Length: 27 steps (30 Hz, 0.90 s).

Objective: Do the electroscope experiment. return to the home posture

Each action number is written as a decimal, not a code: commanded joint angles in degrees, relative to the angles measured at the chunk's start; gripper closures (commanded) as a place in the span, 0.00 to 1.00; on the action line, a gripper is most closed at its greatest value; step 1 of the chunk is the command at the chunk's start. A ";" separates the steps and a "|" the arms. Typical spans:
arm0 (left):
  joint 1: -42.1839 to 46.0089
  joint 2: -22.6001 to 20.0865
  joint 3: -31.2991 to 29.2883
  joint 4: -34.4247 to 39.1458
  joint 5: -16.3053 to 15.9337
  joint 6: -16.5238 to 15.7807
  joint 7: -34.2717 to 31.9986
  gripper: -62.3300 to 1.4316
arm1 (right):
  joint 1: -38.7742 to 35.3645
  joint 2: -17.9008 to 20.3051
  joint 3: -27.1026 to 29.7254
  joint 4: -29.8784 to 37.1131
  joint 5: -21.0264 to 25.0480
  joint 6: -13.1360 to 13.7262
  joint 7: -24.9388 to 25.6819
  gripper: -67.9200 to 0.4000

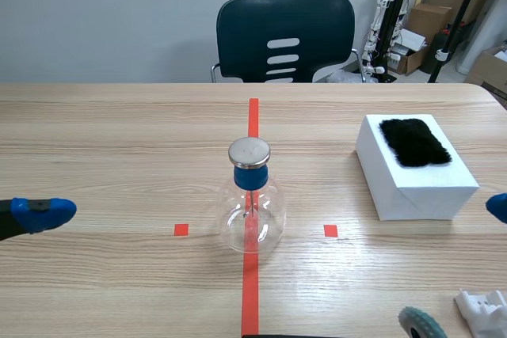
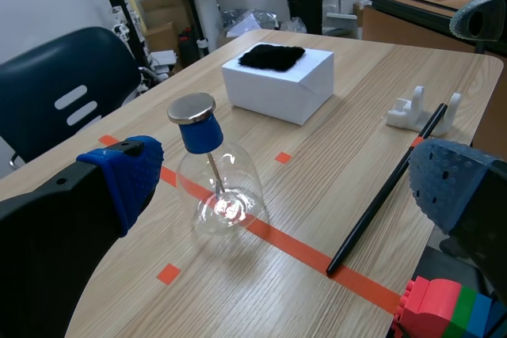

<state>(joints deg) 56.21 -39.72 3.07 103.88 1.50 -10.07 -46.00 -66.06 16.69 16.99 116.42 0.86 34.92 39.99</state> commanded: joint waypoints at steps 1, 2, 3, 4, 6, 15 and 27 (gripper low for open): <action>0.28 0.07 -0.04 0.87 -0.35 0.09 -0.44 0.00 | 0.37 0.26 0.02 0.85 0.83 0.00 0.87 0.00; 0.31 -0.02 -0.04 0.87 -0.35 0.07 -0.46 0.00 | 0.37 0.26 0.02 0.85 0.83 0.00 0.85 0.00; 0.31 -0.02 -0.04 0.85 -0.35 0.07 -0.44 0.00 | 0.37 0.26 0.02 0.85 0.83 0.00 0.87 0.00; 0.28 -0.02 -0.04 0.81 -0.35 0.07 -0.44 0.00 | 0.37 0.26 0.02 0.85 0.83 0.00 0.87 0.00; 0.26 -0.02 -0.04 0.81 -0.35 0.07 -0.44 0.00 | 0.37 0.26 0.02 0.85 0.83 0.00 0.87 0.00; 0.11 -0.02 -0.04 0.76 -0.35 0.07 -0.46 0.00 | 0.37 0.26 0.02 0.85 0.83 0.00 0.87 0.00; 0.11 -0.02 -0.04 0.76 0.59 0.09 -0.44 0.00 | 0.37 0.26 0.02 0.85 0.83 0.00 0.87 0.00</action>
<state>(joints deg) 56.21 -39.88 3.07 103.88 2.04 -10.07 -45.63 -66.06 16.69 16.99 116.42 0.86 34.92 39.99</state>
